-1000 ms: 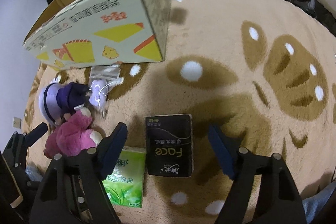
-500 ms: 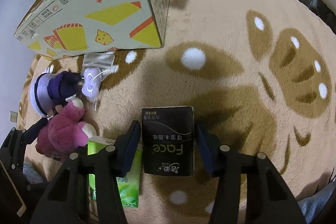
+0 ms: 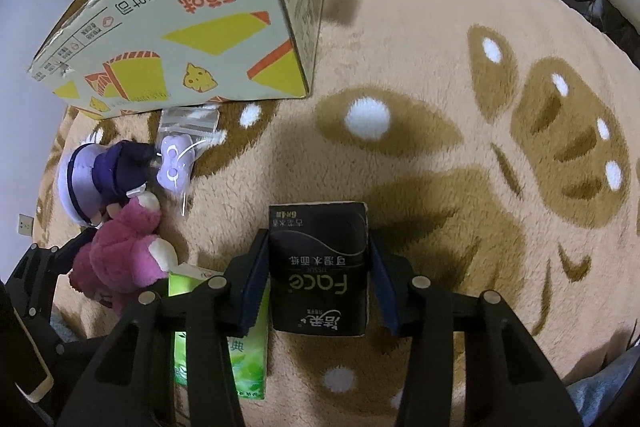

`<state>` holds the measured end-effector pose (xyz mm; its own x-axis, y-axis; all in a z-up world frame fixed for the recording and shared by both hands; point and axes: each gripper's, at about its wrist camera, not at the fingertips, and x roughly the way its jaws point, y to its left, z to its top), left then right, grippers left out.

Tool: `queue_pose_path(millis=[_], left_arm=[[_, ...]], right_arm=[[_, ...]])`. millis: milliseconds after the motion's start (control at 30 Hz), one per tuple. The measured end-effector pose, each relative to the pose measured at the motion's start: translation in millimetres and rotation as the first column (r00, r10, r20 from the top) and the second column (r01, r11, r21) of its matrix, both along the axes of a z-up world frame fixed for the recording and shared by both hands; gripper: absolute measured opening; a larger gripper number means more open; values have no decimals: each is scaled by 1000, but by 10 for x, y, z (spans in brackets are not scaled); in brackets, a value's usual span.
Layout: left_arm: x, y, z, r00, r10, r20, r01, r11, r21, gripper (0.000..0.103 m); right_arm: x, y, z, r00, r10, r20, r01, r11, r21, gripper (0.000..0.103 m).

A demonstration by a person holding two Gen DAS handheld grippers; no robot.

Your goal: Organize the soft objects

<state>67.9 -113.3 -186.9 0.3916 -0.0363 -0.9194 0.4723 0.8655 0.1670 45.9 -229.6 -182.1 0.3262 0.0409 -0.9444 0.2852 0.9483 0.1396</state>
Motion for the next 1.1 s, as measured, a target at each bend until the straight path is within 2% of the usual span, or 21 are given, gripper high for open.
queue_pose_path(millis=[100, 167, 367, 600, 800, 967, 1100], left_arm=[[24, 55, 26, 1000, 22, -9, -22, 999, -26, 70], [44, 92, 44, 999, 44, -11, -45, 998, -35, 62], [53, 189, 130, 997, 76, -21, -77, 993, -90, 59], [-73, 274, 349, 995, 99, 30, -94, 987, -132, 59], [-123, 397, 541, 992, 122, 43, -112, 975, -193, 59], [-200, 451, 734, 979, 151, 140, -122, 973, -198, 59], [-255, 488, 878, 953, 182, 241, -133, 969, -207, 60]], right_arm=[[-13, 7, 73, 1000, 9, 28, -9, 1000, 0, 50], [-27, 28, 150, 998, 17, 68, -17, 1000, -2, 50], [-107, 75, 412, 977, 37, 208, -35, 999, -12, 50], [-196, 183, 654, 942, 60, 330, -50, 998, -41, 50], [-212, 242, 757, 919, 92, 382, -67, 995, -78, 50], [-320, 272, 954, 869, 97, 486, -47, 992, -114, 50], [-423, 289, 1121, 813, 120, 570, -35, 987, -157, 50]])
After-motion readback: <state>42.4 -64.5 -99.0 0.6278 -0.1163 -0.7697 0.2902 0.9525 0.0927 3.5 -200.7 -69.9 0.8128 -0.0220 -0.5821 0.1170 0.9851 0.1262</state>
